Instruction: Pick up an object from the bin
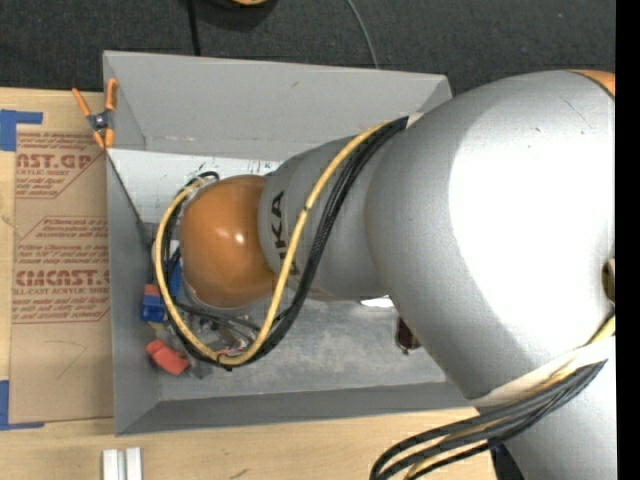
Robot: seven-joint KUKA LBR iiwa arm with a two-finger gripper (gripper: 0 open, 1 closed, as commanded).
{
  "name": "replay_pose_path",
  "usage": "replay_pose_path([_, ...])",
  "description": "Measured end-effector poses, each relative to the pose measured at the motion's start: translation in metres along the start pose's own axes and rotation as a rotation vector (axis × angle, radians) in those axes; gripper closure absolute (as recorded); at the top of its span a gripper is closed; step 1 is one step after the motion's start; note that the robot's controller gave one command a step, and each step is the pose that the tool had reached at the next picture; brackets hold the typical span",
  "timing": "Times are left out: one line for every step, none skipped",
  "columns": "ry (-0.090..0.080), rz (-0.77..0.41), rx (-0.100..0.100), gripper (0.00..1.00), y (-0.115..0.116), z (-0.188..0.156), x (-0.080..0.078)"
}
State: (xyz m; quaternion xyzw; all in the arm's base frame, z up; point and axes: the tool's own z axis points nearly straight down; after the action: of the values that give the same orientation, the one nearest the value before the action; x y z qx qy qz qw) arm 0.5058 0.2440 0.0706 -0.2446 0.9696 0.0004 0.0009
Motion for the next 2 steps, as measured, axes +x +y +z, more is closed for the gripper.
replay_pose_path([0.000, 0.000, 0.000, 1.00, 0.0001, 0.0000, 0.0000])
replay_pose_path([0.000, 0.000, 0.000, 1.00, 0.0001, 0.0000, 0.0000])
